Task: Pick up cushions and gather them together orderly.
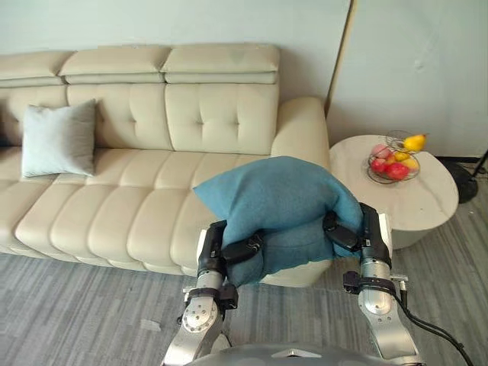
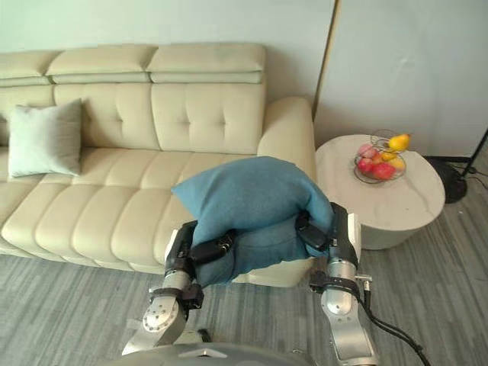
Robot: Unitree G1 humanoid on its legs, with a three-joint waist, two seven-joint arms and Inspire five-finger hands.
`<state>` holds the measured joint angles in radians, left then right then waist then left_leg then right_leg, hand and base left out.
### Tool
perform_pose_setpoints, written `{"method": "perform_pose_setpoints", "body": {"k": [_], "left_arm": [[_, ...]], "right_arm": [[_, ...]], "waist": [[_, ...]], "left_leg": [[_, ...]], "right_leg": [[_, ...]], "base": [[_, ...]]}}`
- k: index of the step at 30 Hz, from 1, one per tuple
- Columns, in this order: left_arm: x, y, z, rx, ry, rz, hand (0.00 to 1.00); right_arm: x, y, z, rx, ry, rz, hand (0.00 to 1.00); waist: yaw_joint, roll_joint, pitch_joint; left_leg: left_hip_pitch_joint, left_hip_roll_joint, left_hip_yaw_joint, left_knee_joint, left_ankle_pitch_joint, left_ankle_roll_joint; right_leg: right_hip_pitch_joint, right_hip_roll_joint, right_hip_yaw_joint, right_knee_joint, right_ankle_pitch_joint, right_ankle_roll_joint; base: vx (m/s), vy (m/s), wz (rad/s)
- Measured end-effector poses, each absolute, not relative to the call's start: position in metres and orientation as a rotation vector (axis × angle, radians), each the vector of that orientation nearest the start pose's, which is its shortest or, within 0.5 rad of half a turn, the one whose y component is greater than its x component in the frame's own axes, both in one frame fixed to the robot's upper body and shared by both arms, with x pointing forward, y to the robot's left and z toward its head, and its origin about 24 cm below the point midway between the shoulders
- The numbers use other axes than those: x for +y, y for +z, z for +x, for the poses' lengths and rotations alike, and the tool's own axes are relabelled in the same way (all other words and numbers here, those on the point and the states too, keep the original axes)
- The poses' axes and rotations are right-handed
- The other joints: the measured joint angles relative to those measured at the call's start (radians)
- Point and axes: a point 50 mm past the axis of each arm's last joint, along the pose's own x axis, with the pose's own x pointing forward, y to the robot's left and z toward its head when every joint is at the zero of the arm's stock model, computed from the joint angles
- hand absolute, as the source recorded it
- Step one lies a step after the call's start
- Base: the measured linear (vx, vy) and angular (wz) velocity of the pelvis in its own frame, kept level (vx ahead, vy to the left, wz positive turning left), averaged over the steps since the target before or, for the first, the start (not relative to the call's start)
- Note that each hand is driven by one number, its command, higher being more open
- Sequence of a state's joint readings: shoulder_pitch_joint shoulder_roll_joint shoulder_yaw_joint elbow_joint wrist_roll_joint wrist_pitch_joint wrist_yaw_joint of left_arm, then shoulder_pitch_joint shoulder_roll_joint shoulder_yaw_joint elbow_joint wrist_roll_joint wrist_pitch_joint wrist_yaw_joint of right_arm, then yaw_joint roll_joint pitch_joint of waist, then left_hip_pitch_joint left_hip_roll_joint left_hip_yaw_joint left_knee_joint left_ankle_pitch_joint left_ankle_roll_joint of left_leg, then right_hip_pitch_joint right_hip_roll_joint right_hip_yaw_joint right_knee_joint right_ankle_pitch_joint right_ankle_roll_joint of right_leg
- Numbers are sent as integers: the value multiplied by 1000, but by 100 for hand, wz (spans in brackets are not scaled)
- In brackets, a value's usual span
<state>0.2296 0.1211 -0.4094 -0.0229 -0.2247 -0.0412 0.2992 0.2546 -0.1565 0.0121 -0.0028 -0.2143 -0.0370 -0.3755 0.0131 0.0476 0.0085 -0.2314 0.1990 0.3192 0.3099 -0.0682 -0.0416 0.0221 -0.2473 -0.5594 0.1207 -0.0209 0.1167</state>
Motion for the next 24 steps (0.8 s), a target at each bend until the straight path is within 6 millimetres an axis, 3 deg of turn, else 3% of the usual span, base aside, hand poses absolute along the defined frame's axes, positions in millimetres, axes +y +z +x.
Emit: {"method": "perform_pose_setpoints", "body": {"k": [2, 3, 4, 5, 6, 7, 9, 11, 12, 14, 15, 16, 17, 19, 22, 23, 24], "left_arm": [[103, -8, 191, 240, -32, -109, 0], [103, -11, 190, 250, -31, -104, 0], [103, -11, 190, 250, -31, -104, 0], [105, -12, 190, 256, -30, -96, 0], [107, -13, 190, 256, -29, -86, 0], [109, -13, 190, 257, -29, -80, 0], [115, -13, 191, 254, -8, -72, 0], [116, -13, 191, 254, -6, -69, 0], [116, -13, 191, 254, -7, -69, 0], [115, -13, 191, 255, -15, -68, 0], [114, -13, 191, 255, -19, -69, 0], [114, -13, 191, 254, -27, -70, 0], [111, -13, 191, 255, -39, -75, 0], [107, -13, 190, 255, -47, -75, 0], [106, -13, 189, 257, -50, -83, 0], [106, -13, 187, 260, -48, -92, 0], [107, -12, 185, 257, -43, -99, 0]], "right_arm": [[-205, -1, 191, 155, -377, -391, 0], [-205, -5, 190, 172, -372, -392, 0], [-205, -5, 190, 172, -372, -392, 0], [-203, -9, 190, 188, -366, -389, 0], [-201, -11, 191, 196, -359, -384, 0], [-200, -13, 191, 204, -356, -382, 0], [-195, -18, 190, 226, -333, -363, 0], [-194, -18, 190, 228, -326, -360, 0], [-194, -18, 190, 228, -326, -361, 0], [-197, -18, 189, 229, -327, -369, 0], [-197, -18, 189, 231, -328, -370, 0], [-198, -18, 188, 231, -329, -374, 0], [-200, -18, 187, 235, -331, -379, 0], [-202, -17, 183, 239, -336, -384, 0], [-203, -11, 174, 225, -348, -384, 0], [-202, -2, 170, 194, -354, -380, 0], [-201, 4, 170, 169, -357, -375, 0]], "waist": [[-4, -9, 4], [-3, -7, 11], [-3, -8, 11], [0, -17, 20], [3, -26, 42], [-1, -22, 55], [-16, -26, 83], [-17, -34, 88], [-18, -36, 88], [-39, -36, 88], [-45, -37, 87], [-53, -40, 84], [-72, -35, 77], [-71, -6, 60], [-64, -2, 61], [-48, -3, 63], [-31, -5, 64]], "left_leg": [[-21, -27, -11, 50, -40, 28], [-22, -48, -13, 87, -77, 50], [-21, -49, -13, 88, -78, 50], [-9, -78, -8, 102, -110, 65], [16, -107, -6, 100, -131, 89], [26, -112, -12, 99, -140, 101], [56, -132, -40, 53, -145, 114], [89, -164, -40, -8, -137, 125], [100, -175, -41, -25, -135, 129], [154, -223, -62, -85, -124, 123], [166, -232, -70, -94, -124, 124], [178, -248, -86, -92, -132, 131], [184, -257, -124, -59, -159, 132], [179, -227, -155, -8, -175, 107], [137, -189, -139, 228, -169, 90], [62, -129, -96, 461, -147, 52], [28, -88, -68, 549, -163, 49]], "right_leg": [[-6, -40, -7, 44, 4, 7], [-28, -88, 6, 138, 4, 6], [-28, -89, 7, 140, 4, 6], [-63, -144, 46, 252, 3, -23], [-123, -194, 107, 389, 26, -119], [-161, -198, 159, 458, 11, -146], [-262, -60, 315, 566, -117, -91], [-304, 34, 337, 510, -154, -77], [-312, 54, 334, 487, -155, -77], [-337, 150, 322, 326, -144, -71], [-334, 166, 325, 285, -137, -70], [-333, 185, 341, 228, -99, -99], [-315, 198, 363, 215, -31, -167], [-261, 213, 312, 177, -39, -169], [-148, 227, 290, 108, -39, -169], [-65, 238, 300, 53, -39, -169], [-35, 243, 319, 33, -41, -171]], "base": [[58, 332, 31], [46, 293, 22], [61, 389, 17], [60, 453, 8], [42, 409, 13], [25, 322, 28], [49, 172, 38], [89, 100, 19], [169, 97, 17], [301, 85, 39], [332, 41, 58], [390, 2, 73], [448, -21, 65], [487, -48, 61], [414, -69, 41], [354, 17, -4], [346, 51, -42]]}}
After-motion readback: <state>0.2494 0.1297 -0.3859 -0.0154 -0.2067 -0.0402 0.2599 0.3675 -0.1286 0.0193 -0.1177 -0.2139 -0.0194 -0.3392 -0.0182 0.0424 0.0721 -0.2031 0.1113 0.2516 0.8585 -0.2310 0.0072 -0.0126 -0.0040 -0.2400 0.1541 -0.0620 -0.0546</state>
